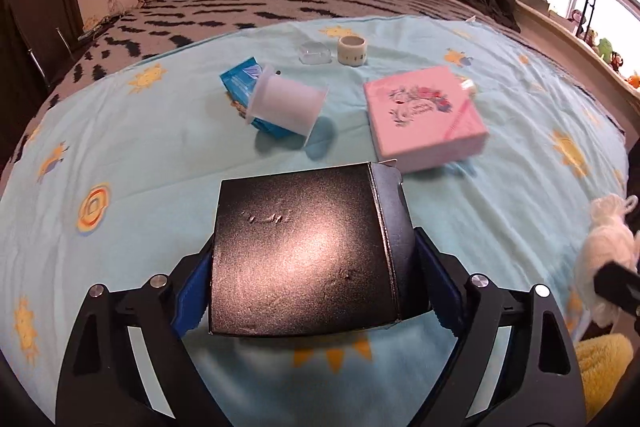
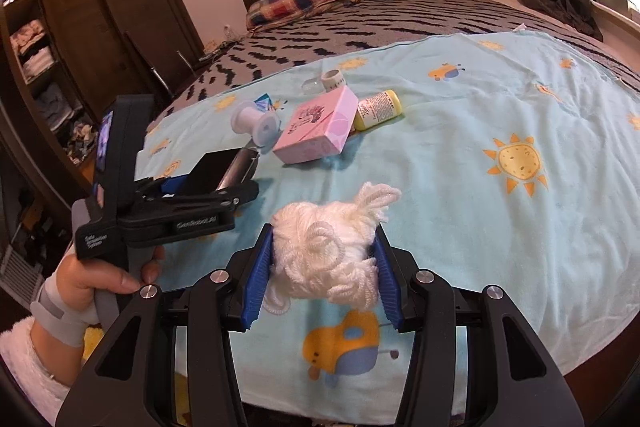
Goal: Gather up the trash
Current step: 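Lower the black box with the left tool while the right tool lowers the yarn into the bin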
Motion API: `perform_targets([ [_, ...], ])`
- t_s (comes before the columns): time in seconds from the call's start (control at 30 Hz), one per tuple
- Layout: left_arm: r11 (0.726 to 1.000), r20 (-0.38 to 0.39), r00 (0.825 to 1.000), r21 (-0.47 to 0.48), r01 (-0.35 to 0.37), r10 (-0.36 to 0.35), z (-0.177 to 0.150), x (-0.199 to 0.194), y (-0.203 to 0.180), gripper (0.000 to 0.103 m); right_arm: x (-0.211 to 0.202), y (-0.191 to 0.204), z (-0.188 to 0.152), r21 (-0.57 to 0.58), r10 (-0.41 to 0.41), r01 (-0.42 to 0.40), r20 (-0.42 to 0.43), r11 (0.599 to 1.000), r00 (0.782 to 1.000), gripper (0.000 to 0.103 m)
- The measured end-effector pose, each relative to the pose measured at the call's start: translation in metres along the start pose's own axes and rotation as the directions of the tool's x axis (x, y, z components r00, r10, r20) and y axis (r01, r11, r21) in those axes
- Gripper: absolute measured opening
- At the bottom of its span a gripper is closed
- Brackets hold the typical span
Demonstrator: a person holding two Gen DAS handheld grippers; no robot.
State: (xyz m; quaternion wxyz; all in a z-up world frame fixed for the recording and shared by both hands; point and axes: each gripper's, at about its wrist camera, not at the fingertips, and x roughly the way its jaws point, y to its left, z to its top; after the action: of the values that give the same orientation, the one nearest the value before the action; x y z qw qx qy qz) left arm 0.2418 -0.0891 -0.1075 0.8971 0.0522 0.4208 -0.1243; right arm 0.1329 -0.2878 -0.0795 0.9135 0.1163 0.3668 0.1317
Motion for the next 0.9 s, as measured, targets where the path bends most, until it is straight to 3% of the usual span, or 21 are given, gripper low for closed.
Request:
perform_targets([
  [0.3, 0.999, 0.092, 0.995, 0.033, 0.041, -0.044, -0.064, -0.089, -0.008, 0.085, -0.032, 0.016, -0.034, -0.016, -0.002, 0.002, 0.002, 1.000, 1.000, 0.048],
  [0.47, 0.996, 0.104, 0.991, 0.036, 0.079, -0.082, -0.102, -0.114, -0.015, 0.085, -0.040, 0.022, -0.063, -0.018, -0.009, 0.008, -0.023, 1.000, 1.000, 0.048],
  [0.77, 0.988, 0.043, 0.990, 0.075, 0.134, -0.137, -0.175, -0.125, -0.035, 0.085, -0.043, 0.034, -0.121, -0.060, -0.039, 0.033, -0.100, 0.998, 0.994, 0.048],
  [0.9, 0.984, -0.032, 0.986, 0.067, 0.166, -0.164, -0.204, -0.111, -0.043, 0.085, -0.036, 0.031, -0.145, -0.047, -0.044, 0.037, -0.148, 0.998, 0.988, 0.048],
])
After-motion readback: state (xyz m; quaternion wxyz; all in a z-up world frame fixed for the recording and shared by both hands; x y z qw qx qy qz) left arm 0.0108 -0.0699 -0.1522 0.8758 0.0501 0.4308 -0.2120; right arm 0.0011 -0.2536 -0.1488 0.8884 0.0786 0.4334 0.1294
